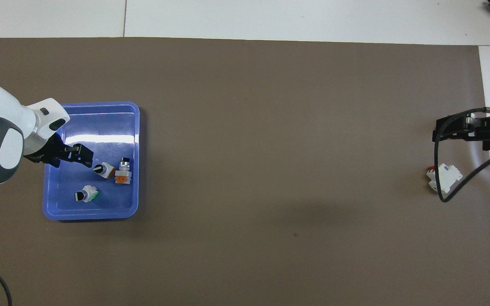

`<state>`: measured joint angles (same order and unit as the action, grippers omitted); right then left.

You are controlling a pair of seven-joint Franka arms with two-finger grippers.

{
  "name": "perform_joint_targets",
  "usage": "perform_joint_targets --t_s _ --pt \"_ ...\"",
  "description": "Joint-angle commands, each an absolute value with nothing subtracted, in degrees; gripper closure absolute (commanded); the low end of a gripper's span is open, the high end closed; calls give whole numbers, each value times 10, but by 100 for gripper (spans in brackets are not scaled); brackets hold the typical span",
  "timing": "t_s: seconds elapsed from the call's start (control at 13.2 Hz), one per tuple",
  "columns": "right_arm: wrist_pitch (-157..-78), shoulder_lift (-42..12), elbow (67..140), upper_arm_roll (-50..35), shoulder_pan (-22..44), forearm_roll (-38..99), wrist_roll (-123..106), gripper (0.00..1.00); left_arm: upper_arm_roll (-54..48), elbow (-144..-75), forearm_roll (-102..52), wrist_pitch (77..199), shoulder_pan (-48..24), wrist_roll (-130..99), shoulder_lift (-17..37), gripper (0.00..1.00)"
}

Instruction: Turn and place switch with both arms

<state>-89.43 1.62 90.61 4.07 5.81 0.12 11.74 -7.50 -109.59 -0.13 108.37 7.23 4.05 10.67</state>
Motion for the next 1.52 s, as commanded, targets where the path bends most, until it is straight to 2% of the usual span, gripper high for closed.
perform_joint_targets --t_s 0.0,0.53,0.91,1.14,1.44 --pt "-907 30 925 44 62 12 91 0 -80 -1049 8 1084 76 47 113 0" --pt "-902 33 925 45 60 13 96 0 -86 -973 4 1073 70 45 81 0" --pt "-902 33 925 45 60 13 96 0 -89 -968 4 1073 70 54 4 0" --pt "-902 33 925 44 60 13 96 0 -101 -920 4 1012 69 61 2 0" --pt "-901 33 925 45 60 13 96 0 -107 -911 3 976 56 61 2 0"
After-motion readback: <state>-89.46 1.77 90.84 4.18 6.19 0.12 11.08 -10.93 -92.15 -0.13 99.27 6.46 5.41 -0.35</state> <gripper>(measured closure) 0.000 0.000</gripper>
